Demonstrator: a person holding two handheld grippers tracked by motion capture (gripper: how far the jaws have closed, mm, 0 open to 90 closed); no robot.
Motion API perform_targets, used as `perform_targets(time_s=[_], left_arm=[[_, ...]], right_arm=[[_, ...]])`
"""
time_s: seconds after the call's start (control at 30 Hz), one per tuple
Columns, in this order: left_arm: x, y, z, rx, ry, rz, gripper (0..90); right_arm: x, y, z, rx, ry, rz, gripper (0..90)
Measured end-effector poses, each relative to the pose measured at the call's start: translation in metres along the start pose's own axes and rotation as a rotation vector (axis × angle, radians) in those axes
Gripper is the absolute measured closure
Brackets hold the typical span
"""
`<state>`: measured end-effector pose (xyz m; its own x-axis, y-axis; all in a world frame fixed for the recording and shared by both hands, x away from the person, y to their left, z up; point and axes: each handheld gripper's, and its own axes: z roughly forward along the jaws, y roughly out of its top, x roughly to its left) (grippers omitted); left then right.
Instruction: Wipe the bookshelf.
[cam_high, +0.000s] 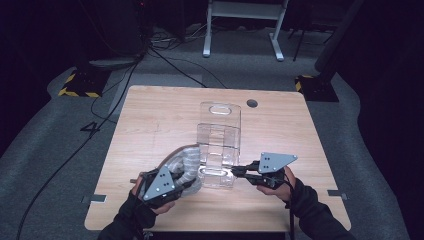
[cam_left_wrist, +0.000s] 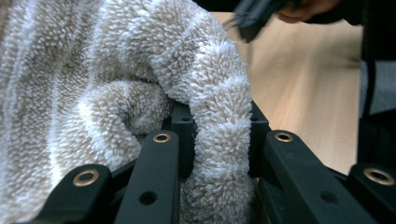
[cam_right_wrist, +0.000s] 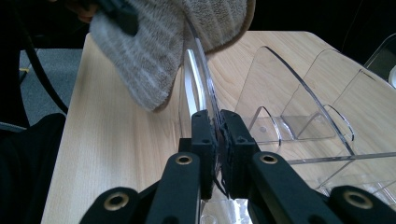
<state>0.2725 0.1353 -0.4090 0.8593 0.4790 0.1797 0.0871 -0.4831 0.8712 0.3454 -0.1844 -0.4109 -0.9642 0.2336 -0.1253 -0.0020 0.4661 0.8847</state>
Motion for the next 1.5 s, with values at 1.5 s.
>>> perform_targets(time_s=[1.5], left_arm=[[-0.015, 0.008, 0.083, 0.08, -0.069, 0.09, 75.0]], right_arm=[[0.002, 0.003, 0.013, -0.018, -0.031, 0.038, 86.4]])
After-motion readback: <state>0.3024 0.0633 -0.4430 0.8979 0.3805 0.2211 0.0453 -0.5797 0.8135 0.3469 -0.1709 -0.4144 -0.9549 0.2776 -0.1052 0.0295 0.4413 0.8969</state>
